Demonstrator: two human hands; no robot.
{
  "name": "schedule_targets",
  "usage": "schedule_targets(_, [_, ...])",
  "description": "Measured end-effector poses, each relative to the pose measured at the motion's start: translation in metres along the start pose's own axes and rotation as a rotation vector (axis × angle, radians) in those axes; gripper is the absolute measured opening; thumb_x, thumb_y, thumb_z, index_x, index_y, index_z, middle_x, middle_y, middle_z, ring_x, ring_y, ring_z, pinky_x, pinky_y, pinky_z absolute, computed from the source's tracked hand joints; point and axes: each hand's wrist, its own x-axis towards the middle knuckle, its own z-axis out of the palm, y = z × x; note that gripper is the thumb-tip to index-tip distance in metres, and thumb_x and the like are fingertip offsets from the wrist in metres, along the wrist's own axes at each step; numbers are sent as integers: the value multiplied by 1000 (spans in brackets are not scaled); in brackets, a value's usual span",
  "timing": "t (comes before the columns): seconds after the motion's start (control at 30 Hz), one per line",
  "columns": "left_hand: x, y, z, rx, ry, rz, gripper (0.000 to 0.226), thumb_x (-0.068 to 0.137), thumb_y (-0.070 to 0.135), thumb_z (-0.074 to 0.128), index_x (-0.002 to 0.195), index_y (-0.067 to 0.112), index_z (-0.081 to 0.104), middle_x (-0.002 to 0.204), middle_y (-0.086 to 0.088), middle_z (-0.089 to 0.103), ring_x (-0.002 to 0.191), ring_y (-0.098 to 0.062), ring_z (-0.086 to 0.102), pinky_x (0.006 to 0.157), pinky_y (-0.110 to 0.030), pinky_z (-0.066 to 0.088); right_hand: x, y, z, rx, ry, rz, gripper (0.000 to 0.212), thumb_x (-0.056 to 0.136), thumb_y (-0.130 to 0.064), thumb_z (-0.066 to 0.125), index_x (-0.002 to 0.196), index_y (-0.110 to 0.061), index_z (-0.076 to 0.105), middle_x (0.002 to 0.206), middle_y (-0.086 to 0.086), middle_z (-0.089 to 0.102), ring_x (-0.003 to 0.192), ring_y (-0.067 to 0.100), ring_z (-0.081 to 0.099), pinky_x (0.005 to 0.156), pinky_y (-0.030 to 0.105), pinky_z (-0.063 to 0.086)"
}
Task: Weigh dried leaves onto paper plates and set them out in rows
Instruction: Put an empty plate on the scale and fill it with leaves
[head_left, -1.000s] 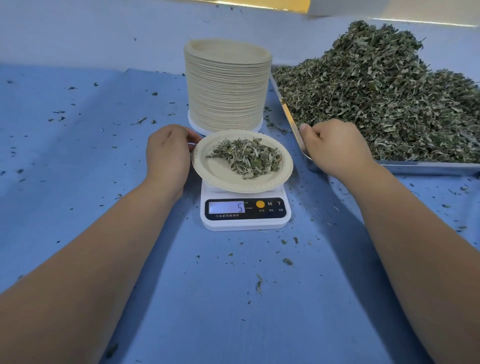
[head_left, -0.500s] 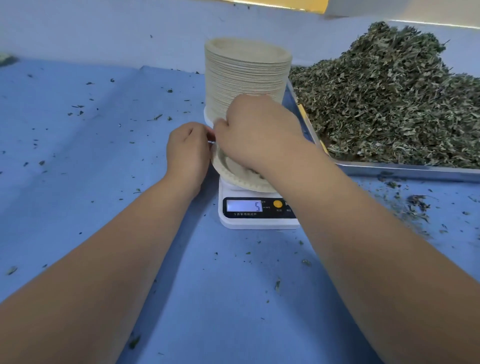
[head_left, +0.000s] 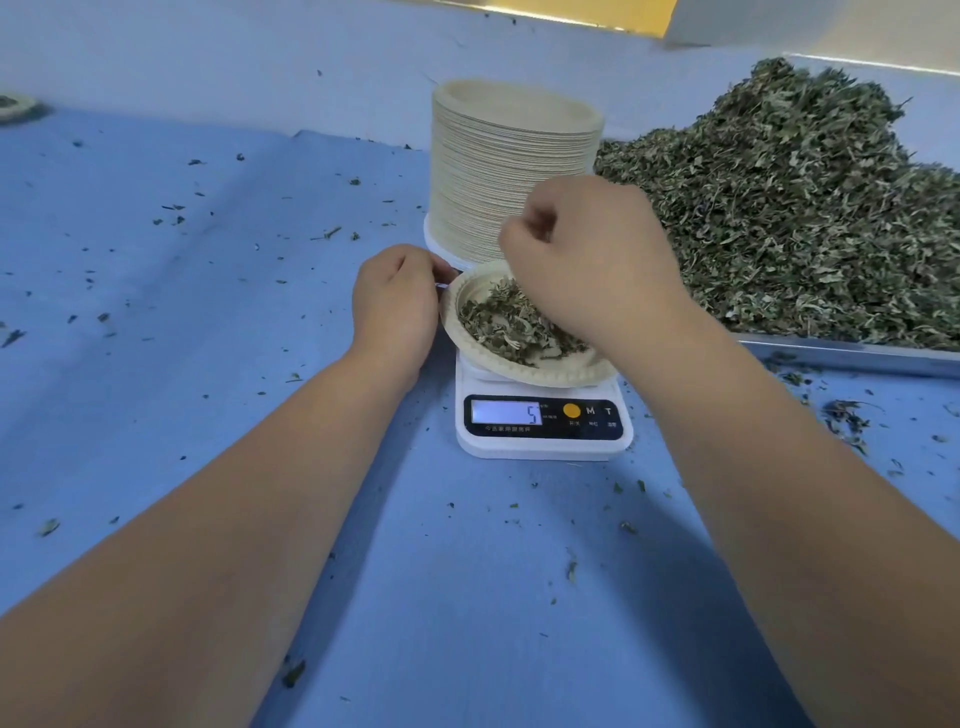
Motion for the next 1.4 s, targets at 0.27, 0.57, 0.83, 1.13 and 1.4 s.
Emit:
schedule_targets(0.27, [-5, 3, 3, 50, 2, 23, 34, 78, 15, 39, 76, 4, 72, 82, -10, 75, 77, -27, 69, 69, -42, 55, -27, 85, 2, 49, 180, 165, 23, 94, -32, 51, 78, -19, 62, 65, -9, 58, 62, 17, 55, 63, 33, 48])
schedule_targets(0.57, [-6, 4, 3, 70, -9, 11, 32, 79, 21, 46, 84, 0, 70, 90, -13, 74, 86, -29, 70, 73, -43, 55, -31, 124, 2, -181, -57, 293, 21, 99, -28, 43, 102, -14, 60, 92, 11, 63, 83, 35, 54, 71, 39, 47])
schedule_targets(0.83, [-5, 4, 4, 48, -9, -5, 33, 75, 28, 51, 84, 0, 67, 96, -18, 72, 82, -28, 65, 75, -42, 51, -32, 122, 2, -273, -182, 374, 34, 104, -31, 31, 83, -12, 49, 77, 8, 50, 76, 35, 49, 71, 39, 39])
schedule_targets(1.13, [-6, 3, 3, 34, -26, -18, 29, 75, 26, 52, 83, 3, 68, 95, -20, 71, 75, -21, 62, 70, -38, 48, -32, 121, 3, -270, -146, 382, 35, 101, -30, 35, 79, -9, 51, 70, 6, 50, 71, 35, 50, 66, 36, 39])
schedule_targets(1.4, [-6, 5, 3, 24, -32, -18, 30, 75, 23, 51, 85, 2, 69, 96, -18, 72, 77, -22, 65, 69, -40, 50, -33, 114, -17, -79, 70, 195, 16, 88, -17, 67, 103, -17, 69, 93, 2, 65, 83, 19, 58, 77, 28, 47])
